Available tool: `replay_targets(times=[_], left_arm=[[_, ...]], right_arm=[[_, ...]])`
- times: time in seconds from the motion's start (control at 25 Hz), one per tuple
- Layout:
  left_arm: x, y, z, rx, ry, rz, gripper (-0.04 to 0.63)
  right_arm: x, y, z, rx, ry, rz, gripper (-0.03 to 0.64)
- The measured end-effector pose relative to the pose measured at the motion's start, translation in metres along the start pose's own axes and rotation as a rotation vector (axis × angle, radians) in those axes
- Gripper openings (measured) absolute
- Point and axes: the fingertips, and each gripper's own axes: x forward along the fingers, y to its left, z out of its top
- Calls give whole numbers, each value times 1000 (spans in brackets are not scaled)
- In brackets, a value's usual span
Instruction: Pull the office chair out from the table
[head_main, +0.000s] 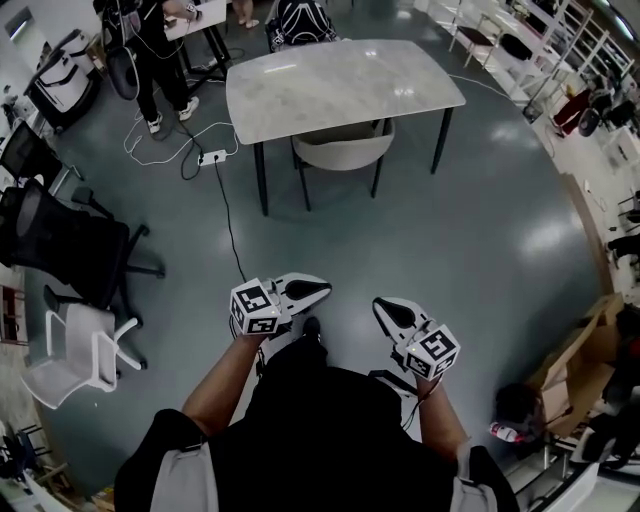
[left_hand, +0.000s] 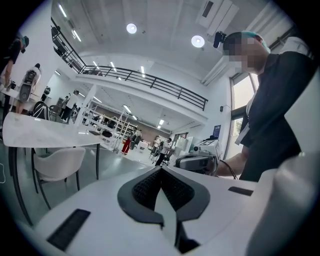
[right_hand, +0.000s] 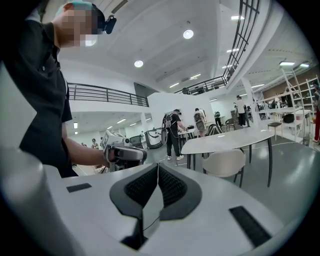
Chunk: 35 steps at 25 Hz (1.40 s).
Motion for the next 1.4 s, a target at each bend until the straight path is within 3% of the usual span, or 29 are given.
replay_targets(times=[0.36,0.72,1.08,1.4], left_arm=[[-17,109,58,-3,-31,-21,12],[28,174,70,-37,-26,-22,12],[104,261,107,-70,-40,71,12],[174,311,154,-40,-65,142,12]], right_arm=[[85,-55,63,-33,-20,-60,20],[109,-144,89,-52,-27,-78,20],[142,-268,125,-52,-43,13,20],[147,-366,151,-81,-9,94,20]])
